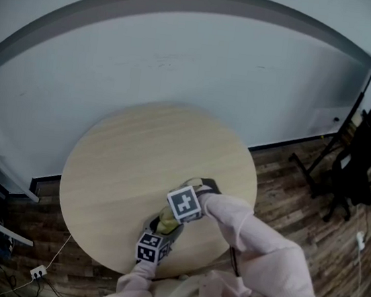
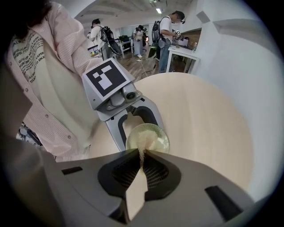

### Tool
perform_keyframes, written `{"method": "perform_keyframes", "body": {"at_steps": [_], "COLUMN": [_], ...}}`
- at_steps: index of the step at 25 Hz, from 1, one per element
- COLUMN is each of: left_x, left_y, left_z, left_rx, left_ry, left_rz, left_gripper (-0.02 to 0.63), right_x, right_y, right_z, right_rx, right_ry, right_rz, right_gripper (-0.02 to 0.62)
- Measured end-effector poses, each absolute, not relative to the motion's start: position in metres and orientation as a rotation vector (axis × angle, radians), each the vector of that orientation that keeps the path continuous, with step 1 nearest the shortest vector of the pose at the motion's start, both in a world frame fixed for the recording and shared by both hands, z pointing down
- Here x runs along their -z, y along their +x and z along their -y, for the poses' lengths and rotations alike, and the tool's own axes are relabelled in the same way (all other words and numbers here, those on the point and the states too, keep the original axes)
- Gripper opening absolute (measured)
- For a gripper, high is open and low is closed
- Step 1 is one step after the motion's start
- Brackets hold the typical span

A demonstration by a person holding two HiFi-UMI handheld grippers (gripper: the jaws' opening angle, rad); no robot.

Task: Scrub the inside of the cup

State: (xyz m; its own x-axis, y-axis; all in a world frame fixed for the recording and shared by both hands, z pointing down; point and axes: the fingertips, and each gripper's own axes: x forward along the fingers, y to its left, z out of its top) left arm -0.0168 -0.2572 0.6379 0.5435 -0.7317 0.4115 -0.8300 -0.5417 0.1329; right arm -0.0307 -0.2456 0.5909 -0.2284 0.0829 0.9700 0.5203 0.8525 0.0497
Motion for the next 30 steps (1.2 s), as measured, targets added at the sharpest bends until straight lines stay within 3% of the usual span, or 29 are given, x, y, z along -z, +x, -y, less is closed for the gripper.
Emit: {"method": "perform_keyframes", "body": {"at_steps": [30], "left_x": [-0.637], "left_y": [-0.018], "left_z": [0.258], "left_rx": [-0.468], "left_ry": [2.463], "left_rz": [1.297], "left_gripper": [0.357], "right_x": [-0.610], "right_y": [-0.030], "right_z": [0.234], "right_rx": [-0.217], "right_ry": [-0.277], "right_rz": [1.784], "right_gripper": [0.028]}}
